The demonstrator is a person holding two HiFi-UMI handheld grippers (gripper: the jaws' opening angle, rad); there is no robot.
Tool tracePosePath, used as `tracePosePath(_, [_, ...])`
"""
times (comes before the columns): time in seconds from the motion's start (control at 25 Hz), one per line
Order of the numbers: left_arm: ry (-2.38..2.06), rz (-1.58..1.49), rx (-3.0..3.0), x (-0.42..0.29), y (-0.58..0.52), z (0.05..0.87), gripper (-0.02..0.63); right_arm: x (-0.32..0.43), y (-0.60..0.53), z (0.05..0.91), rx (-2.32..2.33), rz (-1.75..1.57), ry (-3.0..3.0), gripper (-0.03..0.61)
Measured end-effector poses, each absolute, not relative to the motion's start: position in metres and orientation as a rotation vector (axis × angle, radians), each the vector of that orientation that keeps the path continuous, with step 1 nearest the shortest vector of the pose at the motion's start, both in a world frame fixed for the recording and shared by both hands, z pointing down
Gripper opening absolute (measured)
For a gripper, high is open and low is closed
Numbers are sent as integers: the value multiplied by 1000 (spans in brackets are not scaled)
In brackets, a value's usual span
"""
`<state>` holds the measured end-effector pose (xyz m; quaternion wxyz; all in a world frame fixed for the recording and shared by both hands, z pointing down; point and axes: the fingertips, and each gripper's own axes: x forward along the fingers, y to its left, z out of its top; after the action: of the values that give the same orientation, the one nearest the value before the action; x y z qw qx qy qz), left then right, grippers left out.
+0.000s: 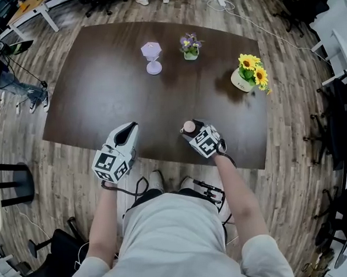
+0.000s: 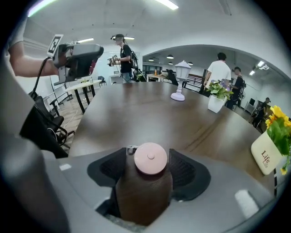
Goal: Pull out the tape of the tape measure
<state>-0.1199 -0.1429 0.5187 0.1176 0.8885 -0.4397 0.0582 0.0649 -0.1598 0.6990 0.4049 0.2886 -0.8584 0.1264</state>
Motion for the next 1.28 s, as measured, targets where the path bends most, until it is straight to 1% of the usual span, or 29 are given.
tracePosePath(0.04, [-1291, 173, 2596, -121, -142, 520, 32, 65, -161, 702, 717, 322, -2165, 286])
tracePosePath(0.12, [-1300, 174, 2587, -124, -140, 520, 31, 67, -165, 711, 696, 331, -2176, 311])
tracePosePath(0.16, [-1305, 174, 2583, -126, -140, 521, 31, 67, -166, 714, 678, 334, -2187, 311])
tracePosePath(0.24, [-1311, 174, 2577, -127, -139, 521, 32, 62, -164, 713, 632, 343, -2214, 286])
tracePosePath(0.32, [-1316, 176, 2573, -128, -138, 522, 31, 59, -159, 709, 601, 369, -2214, 224])
tracePosePath(0.64, [-1323, 155, 2584, -127, -133, 515, 32, 58, -159, 701, 669, 369, -2207, 222])
tracePosePath(0.8, [-1298, 126, 2588, -122, -128, 513, 32, 54, -163, 662, 783, 407, -2340, 222])
tracePosePath(1.04, [-1190, 41, 2602, -99, -121, 507, 32, 37, -151, 574, 838, 256, -2550, 222])
tracePosePath(1.28, [-1016, -35, 2626, -60, -123, 498, 129, 28, -140, 494, 909, 140, -2711, 222])
